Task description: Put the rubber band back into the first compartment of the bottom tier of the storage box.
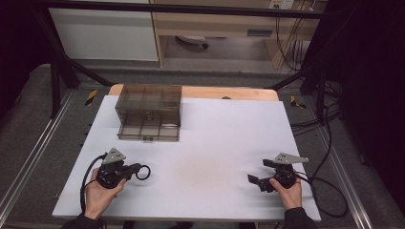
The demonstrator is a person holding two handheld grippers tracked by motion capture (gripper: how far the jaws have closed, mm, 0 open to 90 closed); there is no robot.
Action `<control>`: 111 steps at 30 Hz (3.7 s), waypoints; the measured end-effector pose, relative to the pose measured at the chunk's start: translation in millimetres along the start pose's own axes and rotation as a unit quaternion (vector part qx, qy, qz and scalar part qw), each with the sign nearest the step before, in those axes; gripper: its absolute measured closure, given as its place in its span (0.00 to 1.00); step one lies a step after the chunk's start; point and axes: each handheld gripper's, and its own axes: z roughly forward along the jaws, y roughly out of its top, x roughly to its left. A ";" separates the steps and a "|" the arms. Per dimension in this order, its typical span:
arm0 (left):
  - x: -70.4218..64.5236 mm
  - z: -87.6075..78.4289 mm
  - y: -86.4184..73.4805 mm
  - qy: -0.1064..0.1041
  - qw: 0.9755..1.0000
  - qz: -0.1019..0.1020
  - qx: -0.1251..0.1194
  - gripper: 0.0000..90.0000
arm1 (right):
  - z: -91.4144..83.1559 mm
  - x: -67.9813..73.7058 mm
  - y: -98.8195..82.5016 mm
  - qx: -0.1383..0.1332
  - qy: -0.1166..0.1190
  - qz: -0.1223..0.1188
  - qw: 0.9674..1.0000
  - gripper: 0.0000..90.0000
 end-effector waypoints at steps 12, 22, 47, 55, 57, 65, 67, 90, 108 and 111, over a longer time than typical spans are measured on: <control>5.6 -3.4 5.5 0.006 1.000 -0.001 -0.002 0.97 | 0.2 -0.1 -0.1 0.001 -0.001 0.000 1.000 0.01; 12.8 -6.3 11.9 0.012 1.000 -0.004 -0.001 0.98 | 0.2 -0.1 0.0 0.002 -0.002 0.000 1.000 0.01; 28.2 -8.8 34.2 0.021 1.000 -0.005 -0.004 0.98 | 0.6 -0.4 0.0 0.003 -0.003 -0.002 1.000 0.01; 33.8 -8.4 41.8 0.025 1.000 -0.009 -0.007 0.98 | 0.6 -0.3 0.1 0.003 -0.004 -0.001 1.000 0.01; 35.5 -7.9 43.4 0.027 1.000 -0.009 -0.007 0.98 | 0.8 -0.2 0.0 0.004 -0.004 -0.001 1.000 0.01; 41.0 -4.2 49.0 0.032 0.999 -0.014 -0.006 0.98 | 0.7 -0.3 0.1 0.004 -0.004 -0.001 1.000 0.01; 42.2 -3.6 50.5 0.033 0.999 -0.014 -0.006 0.98 | 0.7 -0.3 0.1 0.004 -0.004 -0.001 1.000 0.01; 64.1 3.7 66.6 0.062 0.998 -0.022 -0.003 0.98 | 0.6 -0.5 0.1 0.003 -0.004 -0.002 1.000 0.01; 79.4 17.2 76.5 0.077 0.996 -0.036 0.001 0.98 | 0.8 -0.5 0.1 0.004 -0.004 -0.002 1.000 0.01; 82.7 18.0 79.4 0.082 0.996 -0.036 0.001 0.98 | 0.9 -0.3 0.1 0.005 -0.004 -0.001 1.000 0.01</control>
